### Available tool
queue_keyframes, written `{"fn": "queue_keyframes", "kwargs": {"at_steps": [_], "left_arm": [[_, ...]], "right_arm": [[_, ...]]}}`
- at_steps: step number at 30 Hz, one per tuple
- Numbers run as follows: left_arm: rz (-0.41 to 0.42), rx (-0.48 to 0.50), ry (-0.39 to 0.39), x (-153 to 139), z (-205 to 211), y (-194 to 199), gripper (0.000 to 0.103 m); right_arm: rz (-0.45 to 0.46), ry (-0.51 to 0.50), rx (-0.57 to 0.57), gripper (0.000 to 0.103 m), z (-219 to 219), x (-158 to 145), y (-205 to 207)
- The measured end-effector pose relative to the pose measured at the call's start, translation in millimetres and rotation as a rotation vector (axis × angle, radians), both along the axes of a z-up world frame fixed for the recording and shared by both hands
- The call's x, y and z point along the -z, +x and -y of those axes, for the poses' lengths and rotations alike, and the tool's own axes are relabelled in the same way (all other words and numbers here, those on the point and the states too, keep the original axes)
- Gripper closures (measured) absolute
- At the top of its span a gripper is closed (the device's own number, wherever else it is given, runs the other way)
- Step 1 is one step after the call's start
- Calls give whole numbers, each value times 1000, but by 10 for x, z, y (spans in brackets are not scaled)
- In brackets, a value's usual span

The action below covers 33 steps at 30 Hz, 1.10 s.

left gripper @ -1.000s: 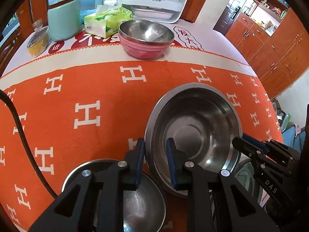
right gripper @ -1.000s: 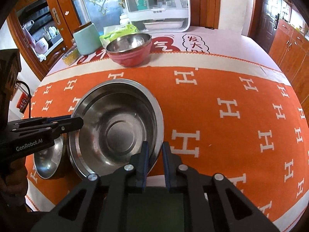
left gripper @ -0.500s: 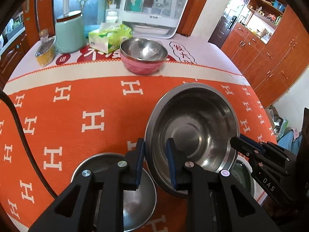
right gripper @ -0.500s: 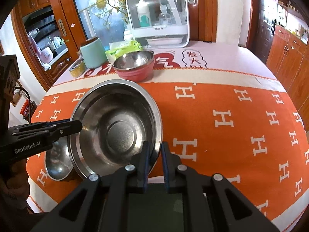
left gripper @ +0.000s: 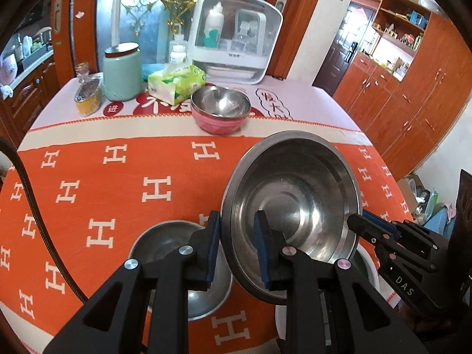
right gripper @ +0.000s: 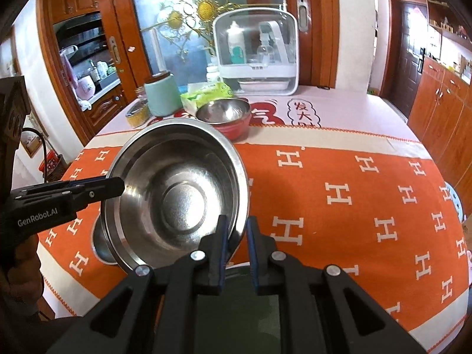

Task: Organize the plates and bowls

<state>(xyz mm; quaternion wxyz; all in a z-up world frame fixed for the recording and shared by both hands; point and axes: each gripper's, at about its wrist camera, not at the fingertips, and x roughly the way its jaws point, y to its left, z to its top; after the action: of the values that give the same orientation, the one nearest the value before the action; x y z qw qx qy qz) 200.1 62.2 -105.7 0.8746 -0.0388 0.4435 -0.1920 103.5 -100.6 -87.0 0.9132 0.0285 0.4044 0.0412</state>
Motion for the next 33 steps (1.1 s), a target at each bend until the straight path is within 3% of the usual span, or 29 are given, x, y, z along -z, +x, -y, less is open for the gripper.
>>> {"fn": "queue_keyframes", "kwargs": {"at_steps": [16,33], "left_arm": [[67,-76,0,-253,-267,-707,82],[-38,-238,-24,18,-678,-1165,82]], "right_arm": [[33,-38,-117,88,-265,-180,-473],[-73,-38,-288,87,-627,76,-630]]}}
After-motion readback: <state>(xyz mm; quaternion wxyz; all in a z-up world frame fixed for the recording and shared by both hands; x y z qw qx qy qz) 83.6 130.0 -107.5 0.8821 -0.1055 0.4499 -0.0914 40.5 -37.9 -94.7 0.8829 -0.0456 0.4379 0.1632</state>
